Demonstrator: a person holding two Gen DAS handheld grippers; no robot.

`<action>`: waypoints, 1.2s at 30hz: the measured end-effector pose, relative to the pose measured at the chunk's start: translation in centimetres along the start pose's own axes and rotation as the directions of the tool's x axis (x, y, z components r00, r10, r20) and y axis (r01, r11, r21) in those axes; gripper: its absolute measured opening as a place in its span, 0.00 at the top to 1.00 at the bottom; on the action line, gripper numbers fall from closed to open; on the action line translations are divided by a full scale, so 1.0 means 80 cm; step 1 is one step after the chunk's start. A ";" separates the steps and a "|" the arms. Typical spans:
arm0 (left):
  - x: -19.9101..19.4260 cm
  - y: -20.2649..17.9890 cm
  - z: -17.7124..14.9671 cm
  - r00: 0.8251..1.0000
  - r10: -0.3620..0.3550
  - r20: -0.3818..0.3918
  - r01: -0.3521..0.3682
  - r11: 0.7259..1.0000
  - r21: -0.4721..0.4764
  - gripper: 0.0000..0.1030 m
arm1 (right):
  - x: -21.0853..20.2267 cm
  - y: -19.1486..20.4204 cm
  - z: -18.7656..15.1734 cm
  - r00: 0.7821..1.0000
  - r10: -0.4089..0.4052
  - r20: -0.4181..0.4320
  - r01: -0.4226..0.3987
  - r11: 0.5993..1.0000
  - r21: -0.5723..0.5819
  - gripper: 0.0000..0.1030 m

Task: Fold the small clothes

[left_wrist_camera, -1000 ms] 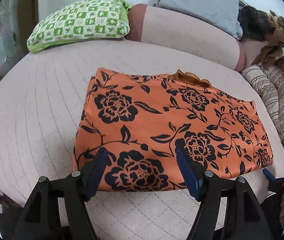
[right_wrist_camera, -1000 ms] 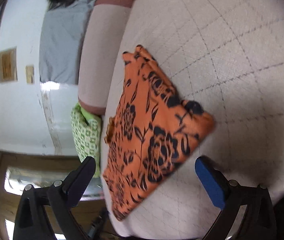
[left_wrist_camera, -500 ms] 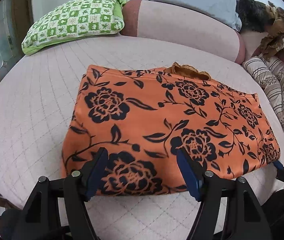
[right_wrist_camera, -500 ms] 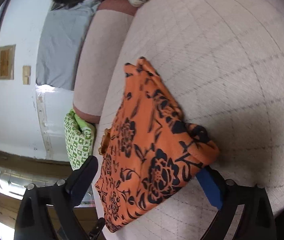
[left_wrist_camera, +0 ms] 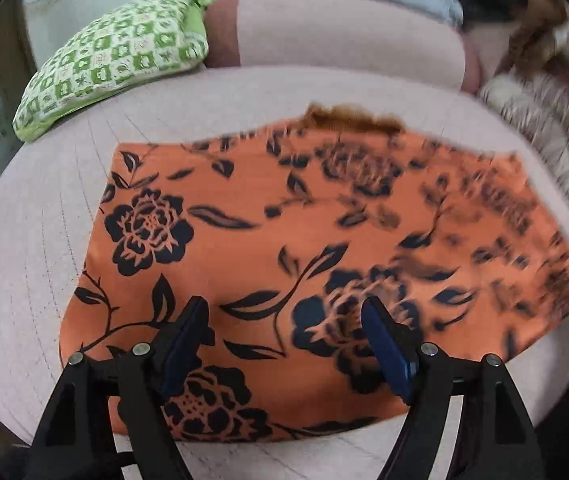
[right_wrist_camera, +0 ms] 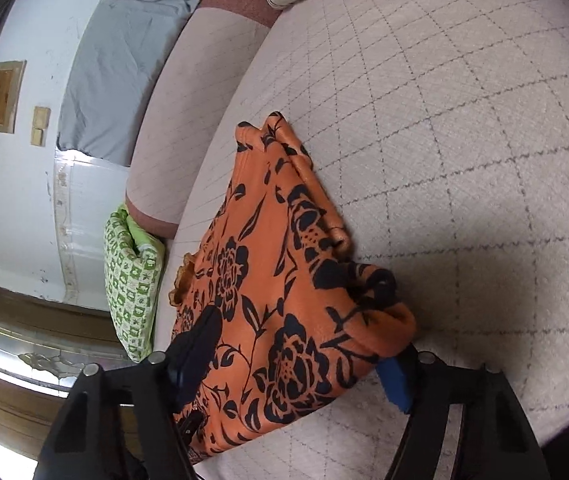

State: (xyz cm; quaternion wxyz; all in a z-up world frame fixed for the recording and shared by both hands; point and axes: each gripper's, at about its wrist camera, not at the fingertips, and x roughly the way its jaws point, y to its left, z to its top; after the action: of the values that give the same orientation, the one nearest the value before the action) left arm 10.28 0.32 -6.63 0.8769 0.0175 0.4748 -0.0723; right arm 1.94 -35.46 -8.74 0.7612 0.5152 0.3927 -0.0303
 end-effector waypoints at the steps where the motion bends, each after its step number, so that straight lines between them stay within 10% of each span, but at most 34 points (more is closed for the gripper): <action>1: -0.009 -0.001 0.002 1.000 0.000 0.031 0.001 1.000 -0.011 0.23 | -0.002 0.005 0.000 1.000 0.003 0.006 -0.003 1.000 -0.012 0.28; 4: -0.018 -0.004 0.007 0.995 -0.006 0.095 0.006 1.000 -0.008 0.23 | -0.003 0.022 0.000 0.999 -0.027 0.030 0.029 0.997 -0.074 0.26; 7: 0.035 -0.018 -0.005 0.997 0.007 -0.072 -0.003 0.999 0.052 0.22 | 0.017 0.022 -0.001 0.997 -0.076 -0.009 0.075 0.993 -0.086 0.25; 15: -0.027 -0.018 0.006 0.993 -0.021 0.116 0.017 0.999 0.039 0.22 | 0.018 0.025 -0.002 0.996 -0.086 -0.019 0.084 0.992 -0.092 0.29; 19: 0.025 -0.012 -0.001 0.998 0.016 -0.068 -0.013 0.999 0.039 0.21 | 0.025 0.018 0.000 0.995 -0.097 -0.013 0.095 0.992 -0.078 0.28; 21: 0.026 -0.020 -0.009 0.999 0.047 -0.020 -0.044 0.993 0.106 0.18 | 0.028 0.021 0.003 0.994 -0.103 -0.026 0.100 0.990 -0.095 0.29; 23: 0.026 -0.018 -0.007 0.999 0.032 -0.041 -0.029 0.996 0.086 0.18 | 0.034 0.017 0.009 0.989 -0.140 -0.054 0.135 0.987 -0.092 0.74; 26: 0.024 -0.013 -0.010 1.000 0.012 -0.028 -0.009 0.996 0.085 0.18 | 0.040 0.018 0.014 0.985 -0.156 -0.071 0.148 0.984 -0.098 0.86; 32: -0.005 0.018 -0.007 0.994 -0.105 0.027 0.106 0.994 -0.021 0.34 | 0.021 0.166 -0.018 0.986 -0.163 0.047 0.167 0.884 -0.437 0.88; 36: -0.089 0.114 -0.001 0.968 -0.051 0.247 0.114 0.961 -0.251 0.35 | 0.030 0.292 -0.096 0.991 -0.103 0.080 0.130 0.723 -0.679 0.88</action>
State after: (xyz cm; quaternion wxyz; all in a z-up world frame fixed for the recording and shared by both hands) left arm 7.65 10.16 -1.05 0.9182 -0.1281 0.3719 -0.0468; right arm 9.75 -17.49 6.27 0.9006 0.1736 0.3942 0.0589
